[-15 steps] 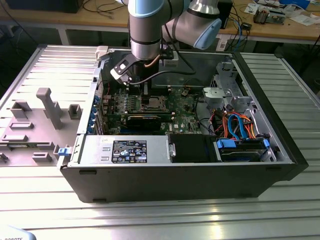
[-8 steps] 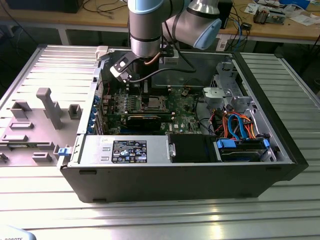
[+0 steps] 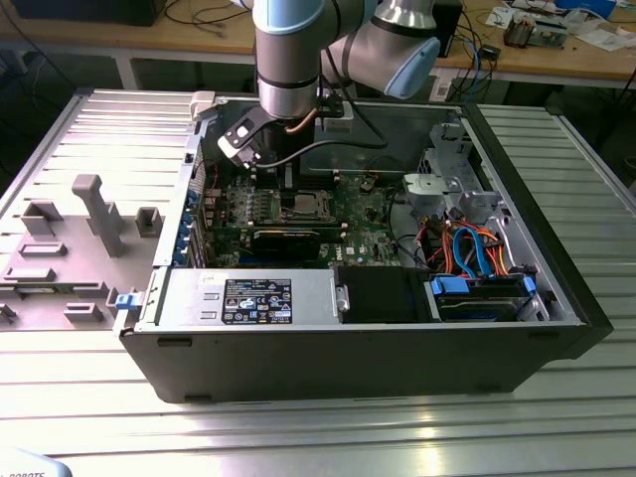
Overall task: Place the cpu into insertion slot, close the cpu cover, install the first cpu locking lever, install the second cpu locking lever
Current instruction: 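Close the cpu cover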
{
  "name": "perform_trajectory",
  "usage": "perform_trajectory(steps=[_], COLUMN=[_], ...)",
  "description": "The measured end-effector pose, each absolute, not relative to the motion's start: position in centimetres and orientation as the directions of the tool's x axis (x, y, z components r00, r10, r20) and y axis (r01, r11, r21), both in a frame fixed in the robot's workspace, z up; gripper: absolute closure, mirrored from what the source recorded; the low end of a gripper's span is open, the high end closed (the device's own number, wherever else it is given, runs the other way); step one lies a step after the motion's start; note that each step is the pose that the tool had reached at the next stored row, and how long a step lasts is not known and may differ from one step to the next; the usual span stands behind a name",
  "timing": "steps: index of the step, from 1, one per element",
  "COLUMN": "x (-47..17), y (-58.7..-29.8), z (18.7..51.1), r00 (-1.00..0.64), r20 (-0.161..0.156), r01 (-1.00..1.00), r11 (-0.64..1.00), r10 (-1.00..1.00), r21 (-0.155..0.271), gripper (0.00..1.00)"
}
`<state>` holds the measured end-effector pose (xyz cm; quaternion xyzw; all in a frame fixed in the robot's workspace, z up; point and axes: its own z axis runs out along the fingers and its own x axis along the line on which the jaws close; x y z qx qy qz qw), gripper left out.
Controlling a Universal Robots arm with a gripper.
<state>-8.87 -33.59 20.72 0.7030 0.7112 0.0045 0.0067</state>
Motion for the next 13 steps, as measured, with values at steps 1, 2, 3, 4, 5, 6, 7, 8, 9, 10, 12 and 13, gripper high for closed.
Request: perform_trajectory(steps=[1,2,3,4,5,6,7,8,9,10,12,13], x=[-8.86,-8.86,-8.87,-8.87,-8.87,-8.87,-8.87,-8.87,-8.87,-8.87,-8.8,-8.68], y=[-33.59,-33.59,-33.59,-33.59,-33.59,-33.59,-33.59,-33.58,-33.59,-33.59,-33.59,-33.59], z=[20.72,20.75,20.82,20.92,21.08,21.19,21.34,21.37,21.38,21.39,21.39,21.39], r00=[-0.012,-0.012,-0.012,-0.012,-0.012,-0.012,-0.012,-0.012,-0.012,-0.012,-0.011,-0.012], r20=[-0.003,-0.003,-0.003,-0.003,-0.003,-0.003,-0.003,-0.003,-0.003,-0.003,-0.003,-0.003], r01=[1.0,1.0,1.0,1.0,1.0,1.0,1.0,1.0,1.0,1.0,1.0,1.0], r11=[0.012,0.012,0.012,0.012,0.012,0.012,0.012,0.012,0.012,0.012,0.011,0.012], r10=[1.0,1.0,1.0,1.0,1.0,1.0,1.0,1.0,1.0,1.0,1.0,1.0], r21=[0.016,0.016,0.016,0.016,0.016,0.016,0.016,0.016,0.016,0.016,0.016,0.016], gripper=[0.89,0.89,0.89,0.89,0.89,0.89,0.89,0.89,0.89,0.89,0.89,0.89])
